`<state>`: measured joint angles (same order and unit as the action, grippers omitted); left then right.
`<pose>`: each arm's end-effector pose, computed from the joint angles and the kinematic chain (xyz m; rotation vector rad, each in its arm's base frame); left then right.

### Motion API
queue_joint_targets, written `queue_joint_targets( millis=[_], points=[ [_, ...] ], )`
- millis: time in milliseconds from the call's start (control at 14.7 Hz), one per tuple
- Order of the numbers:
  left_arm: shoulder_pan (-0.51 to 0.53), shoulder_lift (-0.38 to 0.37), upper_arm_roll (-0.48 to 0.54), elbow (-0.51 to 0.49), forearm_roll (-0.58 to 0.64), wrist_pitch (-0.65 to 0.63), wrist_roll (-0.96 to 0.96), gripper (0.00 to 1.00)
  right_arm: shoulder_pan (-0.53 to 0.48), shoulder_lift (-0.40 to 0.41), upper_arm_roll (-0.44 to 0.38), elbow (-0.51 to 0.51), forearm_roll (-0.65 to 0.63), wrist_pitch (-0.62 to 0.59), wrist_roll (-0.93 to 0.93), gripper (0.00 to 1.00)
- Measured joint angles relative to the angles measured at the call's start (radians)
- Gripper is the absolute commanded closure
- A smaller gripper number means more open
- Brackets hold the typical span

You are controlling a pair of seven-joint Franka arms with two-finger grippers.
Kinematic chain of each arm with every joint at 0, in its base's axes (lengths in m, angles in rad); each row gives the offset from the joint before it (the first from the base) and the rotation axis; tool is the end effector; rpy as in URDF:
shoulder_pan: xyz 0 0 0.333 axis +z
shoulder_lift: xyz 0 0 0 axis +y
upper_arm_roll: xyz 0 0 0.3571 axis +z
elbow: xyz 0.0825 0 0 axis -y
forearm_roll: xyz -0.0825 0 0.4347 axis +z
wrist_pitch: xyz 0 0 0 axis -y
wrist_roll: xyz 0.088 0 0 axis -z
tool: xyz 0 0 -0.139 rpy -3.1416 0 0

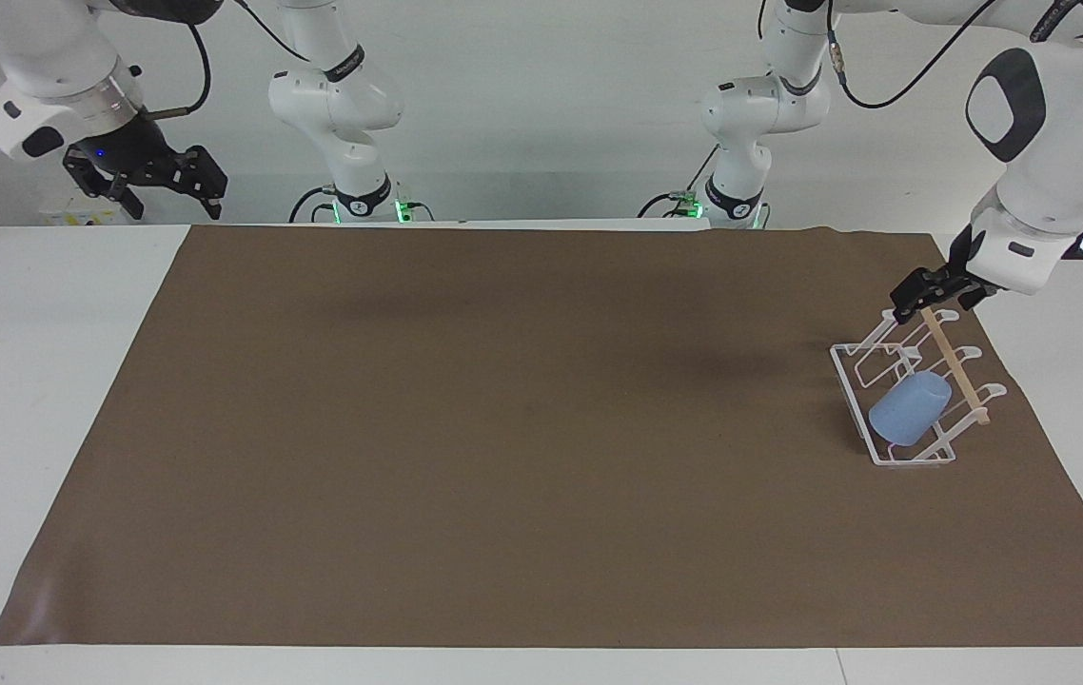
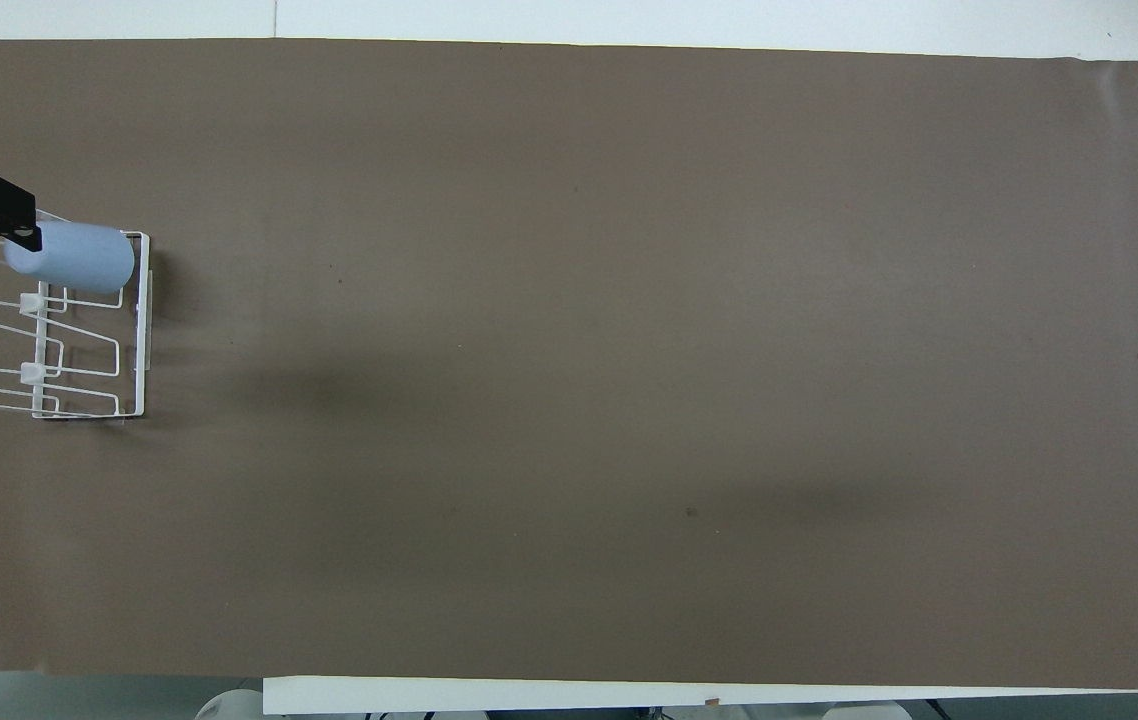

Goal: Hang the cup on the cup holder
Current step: 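Release the cup and withdraw the left gripper from the rack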

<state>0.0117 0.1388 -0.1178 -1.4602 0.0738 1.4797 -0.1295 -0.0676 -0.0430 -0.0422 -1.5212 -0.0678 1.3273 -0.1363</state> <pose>0.6366 -0.0519 0.5978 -3.0657 -0.0397 0.1700 0.5538 -0.0723 0.6653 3.0858 0.0236 -0.2439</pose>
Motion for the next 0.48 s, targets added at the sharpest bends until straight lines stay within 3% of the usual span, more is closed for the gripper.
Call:
queue_joint_targets(
  millis=[341, 477],
  points=[
    [-0.048, -0.004, -0.012, 0.015, -0.078, -0.023, 0.0, 0.0, 0.0, 0.0, 0.0, 0.0, 0.0, 0.0, 0.0, 0.01],
    [-0.047, -0.054, -0.012, -0.035, -0.081, 0.006, 0.005, 0.0, 0.0, 0.0, 0.0, 0.0, 0.0, 0.0, 0.0, 0.01]
  ],
)
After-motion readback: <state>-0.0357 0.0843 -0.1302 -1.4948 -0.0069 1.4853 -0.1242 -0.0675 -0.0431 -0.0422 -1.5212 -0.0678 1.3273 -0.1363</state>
